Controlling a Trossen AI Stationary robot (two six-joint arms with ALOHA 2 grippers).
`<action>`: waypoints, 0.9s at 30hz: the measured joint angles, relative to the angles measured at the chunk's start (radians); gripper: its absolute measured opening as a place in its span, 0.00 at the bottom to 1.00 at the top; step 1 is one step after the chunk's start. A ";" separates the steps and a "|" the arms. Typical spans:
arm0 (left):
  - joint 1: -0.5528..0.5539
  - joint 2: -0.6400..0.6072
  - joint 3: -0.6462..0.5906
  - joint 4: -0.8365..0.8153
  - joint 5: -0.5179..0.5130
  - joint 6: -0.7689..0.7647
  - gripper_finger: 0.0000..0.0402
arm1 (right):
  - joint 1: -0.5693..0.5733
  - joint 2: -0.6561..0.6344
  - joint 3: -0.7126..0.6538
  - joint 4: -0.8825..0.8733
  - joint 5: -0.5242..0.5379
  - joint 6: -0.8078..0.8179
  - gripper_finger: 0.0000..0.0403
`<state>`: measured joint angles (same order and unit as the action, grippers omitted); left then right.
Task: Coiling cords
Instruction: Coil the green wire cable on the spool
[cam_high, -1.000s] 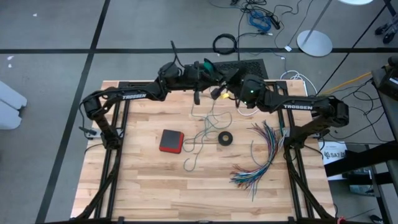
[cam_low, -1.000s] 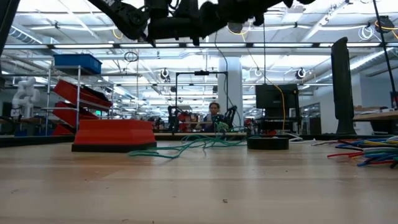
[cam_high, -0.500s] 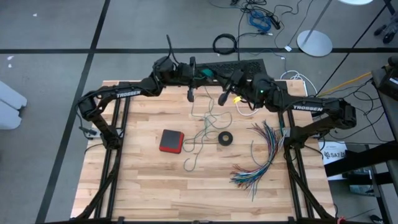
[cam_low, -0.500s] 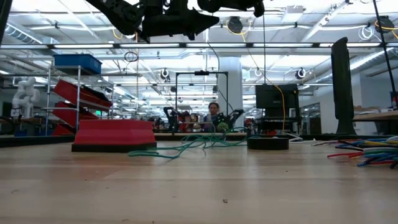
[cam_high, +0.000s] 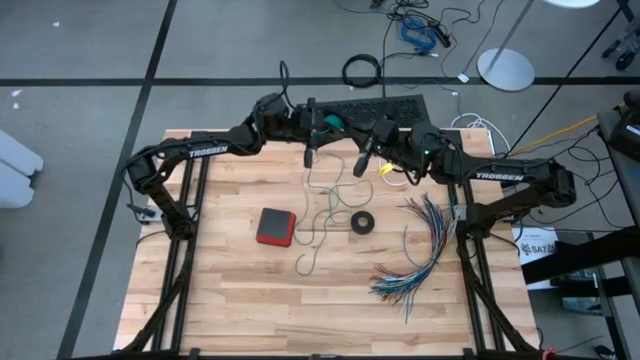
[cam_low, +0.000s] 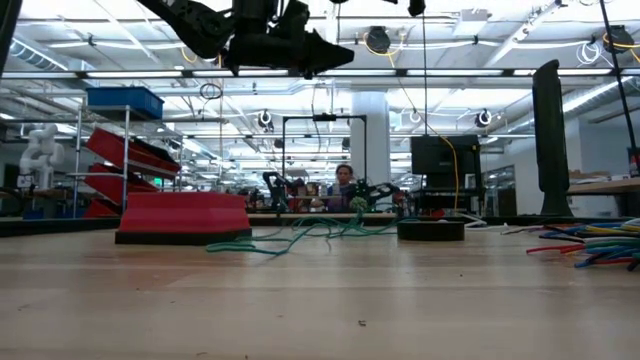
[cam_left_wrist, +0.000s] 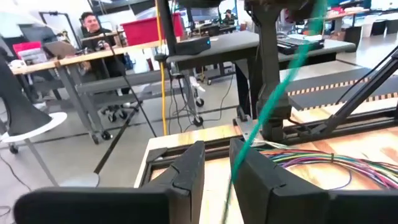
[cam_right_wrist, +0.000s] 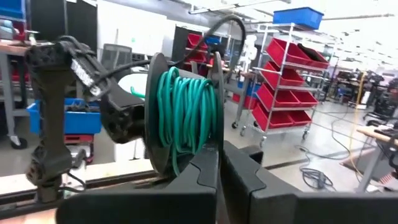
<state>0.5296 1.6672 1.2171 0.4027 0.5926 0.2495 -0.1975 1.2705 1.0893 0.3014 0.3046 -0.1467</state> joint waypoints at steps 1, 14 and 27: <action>0.000 0.000 0.000 -0.001 0.000 0.000 0.21 | 0.002 -0.003 0.000 -0.002 0.000 -0.001 0.00; 0.039 0.009 0.000 -0.070 0.086 0.052 0.21 | 0.046 -0.040 0.000 -0.114 0.004 -0.022 0.00; 0.073 0.031 0.000 -0.108 0.219 0.071 0.21 | 0.060 -0.088 0.000 -0.283 0.007 0.011 0.00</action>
<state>0.6022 1.6985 1.2175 0.2949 0.8116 0.3204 -0.1371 1.1828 1.0893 0.0182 0.3119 -0.1356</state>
